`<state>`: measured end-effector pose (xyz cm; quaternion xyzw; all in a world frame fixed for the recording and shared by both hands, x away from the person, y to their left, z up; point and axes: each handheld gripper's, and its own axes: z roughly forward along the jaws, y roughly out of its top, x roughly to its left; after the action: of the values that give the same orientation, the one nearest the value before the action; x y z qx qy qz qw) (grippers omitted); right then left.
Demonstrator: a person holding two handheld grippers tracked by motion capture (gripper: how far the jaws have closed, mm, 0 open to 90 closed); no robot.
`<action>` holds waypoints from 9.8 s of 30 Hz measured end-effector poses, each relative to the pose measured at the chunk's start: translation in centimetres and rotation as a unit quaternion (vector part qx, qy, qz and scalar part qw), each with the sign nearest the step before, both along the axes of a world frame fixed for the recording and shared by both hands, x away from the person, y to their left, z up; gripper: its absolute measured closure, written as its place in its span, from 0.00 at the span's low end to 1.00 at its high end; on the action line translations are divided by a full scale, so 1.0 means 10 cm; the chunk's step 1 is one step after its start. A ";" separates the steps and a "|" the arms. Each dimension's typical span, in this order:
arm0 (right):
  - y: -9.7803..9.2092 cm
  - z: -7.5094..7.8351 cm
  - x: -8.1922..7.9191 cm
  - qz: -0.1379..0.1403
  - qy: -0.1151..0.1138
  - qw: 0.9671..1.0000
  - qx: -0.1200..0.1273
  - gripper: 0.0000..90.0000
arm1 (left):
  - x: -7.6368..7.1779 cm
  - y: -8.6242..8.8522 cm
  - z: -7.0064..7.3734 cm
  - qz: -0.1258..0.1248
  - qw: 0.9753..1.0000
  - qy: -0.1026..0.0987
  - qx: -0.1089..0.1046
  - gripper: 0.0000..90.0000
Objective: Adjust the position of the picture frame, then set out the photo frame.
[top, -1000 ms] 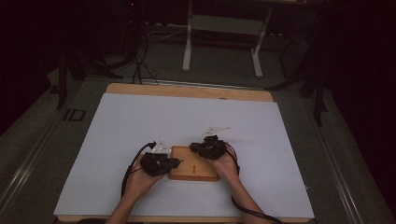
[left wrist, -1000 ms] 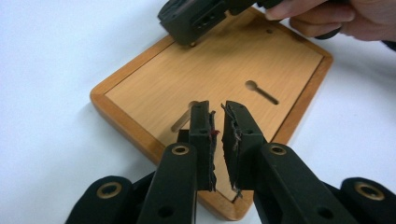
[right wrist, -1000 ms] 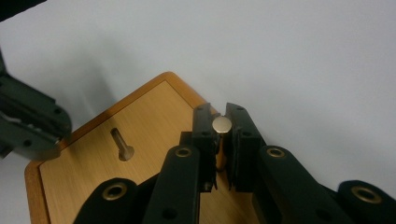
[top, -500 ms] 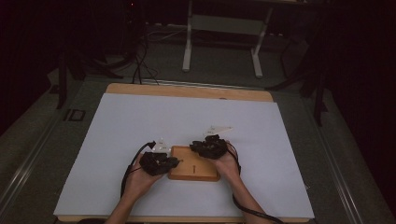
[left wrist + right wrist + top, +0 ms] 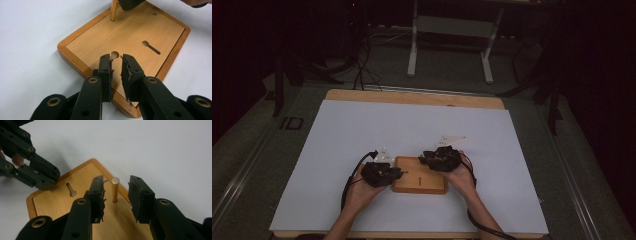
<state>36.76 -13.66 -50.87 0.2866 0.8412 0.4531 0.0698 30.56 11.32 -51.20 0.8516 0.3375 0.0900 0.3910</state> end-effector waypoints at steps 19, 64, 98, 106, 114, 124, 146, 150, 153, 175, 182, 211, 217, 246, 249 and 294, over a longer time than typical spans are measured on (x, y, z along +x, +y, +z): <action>-0.24 0.03 -0.12 -0.010 -0.009 1.000 -0.013 0.68 | 0.02 0.01 0.00 0.006 1.000 0.001 -0.006 0.82; -0.67 -0.13 -0.49 -0.037 -0.021 0.998 -0.052 0.63 | 0.37 -0.17 0.07 0.005 0.998 -0.039 -0.038 0.63; -0.68 -0.15 -0.51 -0.029 -0.019 0.998 -0.059 0.62 | 0.62 -0.53 -0.04 -0.044 0.999 -0.007 -0.030 0.82; -0.66 -0.16 -0.51 -0.024 -0.018 0.998 -0.060 0.62 | 0.67 -0.57 -0.10 -0.046 0.998 0.000 -0.034 0.88; -0.66 -0.17 -0.51 -0.021 -0.018 0.998 -0.058 0.62 | 0.70 -0.57 -0.13 -0.048 0.998 0.006 -0.048 0.88; -0.66 -0.17 -0.51 -0.020 -0.017 0.998 -0.057 0.62 | 0.71 -0.59 -0.14 -0.052 0.997 0.010 -0.050 0.90; -0.66 -0.15 -0.52 -0.016 -0.020 0.998 -0.061 0.62 | 0.74 -0.56 -0.15 -0.060 0.996 0.018 -0.063 0.92; -0.66 -0.15 -0.52 -0.016 -0.020 0.998 -0.061 0.62 | 0.74 -0.56 -0.15 -0.060 0.996 0.019 -0.063 0.92; -0.66 -0.15 -0.52 -0.016 -0.020 0.998 -0.061 0.61 | 0.74 -0.56 -0.15 -0.061 0.996 0.020 -0.064 0.92; -0.65 -0.13 -0.55 -0.010 -0.023 0.998 -0.061 0.59 | 0.80 -0.53 -0.16 -0.074 0.993 0.045 -0.079 0.91; -0.65 -0.11 -0.57 -0.009 -0.025 0.998 -0.057 0.59 | 0.83 -0.53 -0.15 -0.076 0.992 0.054 -0.081 0.91; -0.72 -0.04 -0.69 -0.011 -0.030 0.999 -0.038 0.49 | 0.96 -0.49 -0.15 -0.078 0.986 0.105 -0.104 0.91; -0.72 -0.05 -0.73 -0.008 -0.031 0.999 -0.042 0.45 | 0.98 -0.49 -0.15 -0.080 0.985 0.112 -0.107 0.91; -0.61 -0.19 -0.76 0.005 -0.030 0.995 -0.095 0.25 | 1.10 -0.48 -0.15 -0.067 0.978 0.155 -0.118 0.92; -0.59 -0.21 -0.74 0.001 -0.036 0.994 -0.101 0.27 | 1.12 -0.48 -0.15 -0.067 0.978 0.161 -0.118 0.93; -0.51 -0.15 -0.74 -0.002 -0.144 0.983 -0.114 0.31 | 1.08 -0.55 -0.10 -0.112 0.971 0.189 -0.090 0.94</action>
<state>29.37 -18.81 -52.40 0.2103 0.8679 0.3906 0.2237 41.31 5.85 -52.15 0.8466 0.3144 -0.1475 0.4033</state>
